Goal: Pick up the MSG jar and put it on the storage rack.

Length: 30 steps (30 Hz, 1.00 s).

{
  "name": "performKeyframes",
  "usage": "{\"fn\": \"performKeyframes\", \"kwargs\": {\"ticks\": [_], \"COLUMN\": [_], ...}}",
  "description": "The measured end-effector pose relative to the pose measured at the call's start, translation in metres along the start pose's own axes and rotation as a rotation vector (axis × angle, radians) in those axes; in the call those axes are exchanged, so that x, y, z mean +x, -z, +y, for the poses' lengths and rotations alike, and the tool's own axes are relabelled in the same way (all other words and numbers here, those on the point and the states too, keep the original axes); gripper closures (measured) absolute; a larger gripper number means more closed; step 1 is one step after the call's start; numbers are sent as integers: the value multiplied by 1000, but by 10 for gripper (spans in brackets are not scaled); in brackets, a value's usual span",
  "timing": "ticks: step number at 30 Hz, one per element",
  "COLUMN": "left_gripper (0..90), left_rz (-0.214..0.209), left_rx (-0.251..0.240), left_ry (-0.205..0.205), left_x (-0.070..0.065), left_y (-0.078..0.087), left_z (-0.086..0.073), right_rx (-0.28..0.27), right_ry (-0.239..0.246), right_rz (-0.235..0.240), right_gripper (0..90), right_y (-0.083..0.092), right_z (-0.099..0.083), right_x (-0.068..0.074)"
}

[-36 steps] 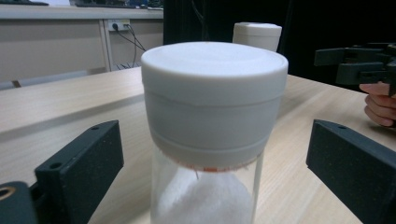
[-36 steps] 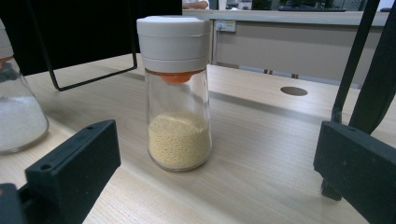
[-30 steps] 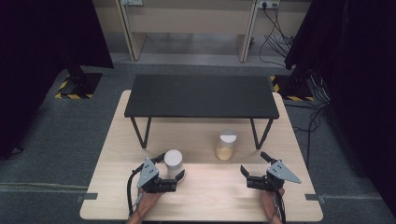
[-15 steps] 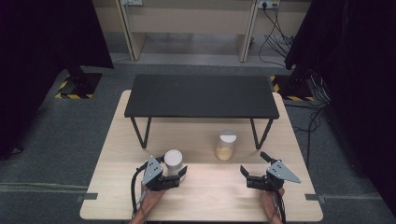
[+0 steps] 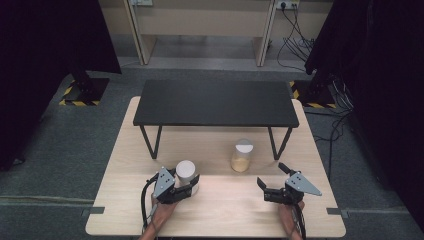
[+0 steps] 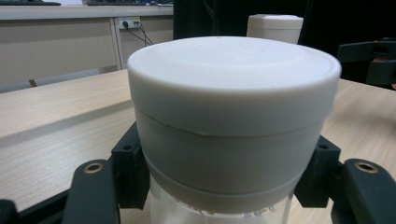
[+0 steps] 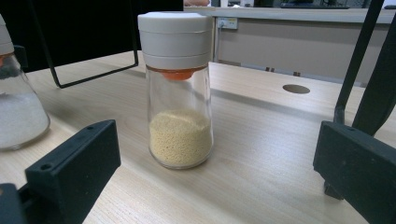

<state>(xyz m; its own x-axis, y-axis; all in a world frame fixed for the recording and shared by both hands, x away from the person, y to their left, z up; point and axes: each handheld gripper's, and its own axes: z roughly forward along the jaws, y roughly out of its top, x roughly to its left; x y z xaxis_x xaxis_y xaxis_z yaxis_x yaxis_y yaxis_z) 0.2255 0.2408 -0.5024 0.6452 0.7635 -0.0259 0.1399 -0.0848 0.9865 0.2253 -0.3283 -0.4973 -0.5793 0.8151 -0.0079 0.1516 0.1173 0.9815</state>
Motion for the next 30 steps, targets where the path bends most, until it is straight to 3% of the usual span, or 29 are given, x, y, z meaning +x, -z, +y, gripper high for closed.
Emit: {"fn": "performKeyframes", "kwargs": {"ticks": [11,20,30], "left_gripper": [350,350,351], "left_rz": [5,-1,-2], "left_rx": [12,-6,17], "left_ry": [-13,35,23], "left_x": [-3,3,7], "left_y": [0,5,8], "left_z": [5,18,33], "right_rx": [0,1,2], "right_ry": [1,2,2], "right_rz": [0,0,-1], "right_gripper": [6,6,6], "right_y": [0,0,0], "right_z": [0,0,0], "right_x": [0,0,0]}}
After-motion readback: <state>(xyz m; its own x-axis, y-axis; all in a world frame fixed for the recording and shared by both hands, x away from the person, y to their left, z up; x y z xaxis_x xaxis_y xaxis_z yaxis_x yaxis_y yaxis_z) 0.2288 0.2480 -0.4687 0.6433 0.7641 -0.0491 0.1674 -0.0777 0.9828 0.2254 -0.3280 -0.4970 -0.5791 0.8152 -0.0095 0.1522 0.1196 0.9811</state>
